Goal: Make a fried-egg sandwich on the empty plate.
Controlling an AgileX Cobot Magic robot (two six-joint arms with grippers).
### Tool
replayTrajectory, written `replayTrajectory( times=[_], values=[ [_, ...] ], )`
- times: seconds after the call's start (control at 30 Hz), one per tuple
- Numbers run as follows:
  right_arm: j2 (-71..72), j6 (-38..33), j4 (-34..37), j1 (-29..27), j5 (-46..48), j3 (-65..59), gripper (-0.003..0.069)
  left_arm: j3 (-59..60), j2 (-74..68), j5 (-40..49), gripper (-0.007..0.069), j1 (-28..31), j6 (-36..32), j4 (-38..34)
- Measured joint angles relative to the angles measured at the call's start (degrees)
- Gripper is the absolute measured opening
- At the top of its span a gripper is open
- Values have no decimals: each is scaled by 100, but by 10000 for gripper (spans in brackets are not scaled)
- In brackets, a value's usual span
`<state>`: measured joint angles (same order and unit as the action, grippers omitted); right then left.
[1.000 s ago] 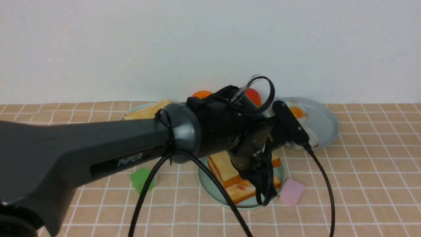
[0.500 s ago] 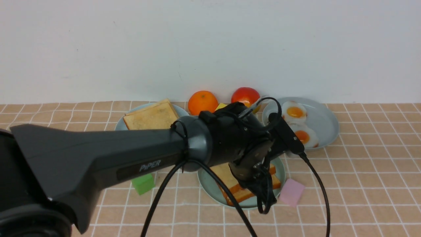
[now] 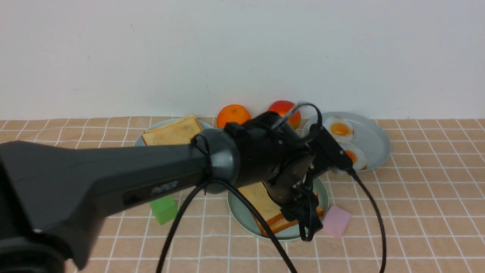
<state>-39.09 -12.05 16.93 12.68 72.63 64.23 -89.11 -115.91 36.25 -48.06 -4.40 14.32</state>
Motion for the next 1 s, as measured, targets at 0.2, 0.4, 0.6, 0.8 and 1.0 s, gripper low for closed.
replayTrajectory(
  times=[0.2, 0.4, 0.6, 0.8, 1.0],
  values=[
    [18, 0, -6, 0, -25, 0, 85, 2, 989, 597, 334, -71, 140, -576],
    [385, 158, -305, 0, -54, 0, 82, 357, 3083, 413, 41, -198, 559, -1027],
    [1173, 496, -736, 0, -208, -114, 16, 2074, 5343, -820, -13, -199, 602, -1245],
    [2515, 1434, -1182, 0, -304, -579, -10, 5574, 8351, -3352, -13, -199, 606, -2041],
    [3262, 2156, -1269, 0, -1095, -1421, -4, 7365, 10045, -4766, -13, -199, 606, -2587]
  ],
)
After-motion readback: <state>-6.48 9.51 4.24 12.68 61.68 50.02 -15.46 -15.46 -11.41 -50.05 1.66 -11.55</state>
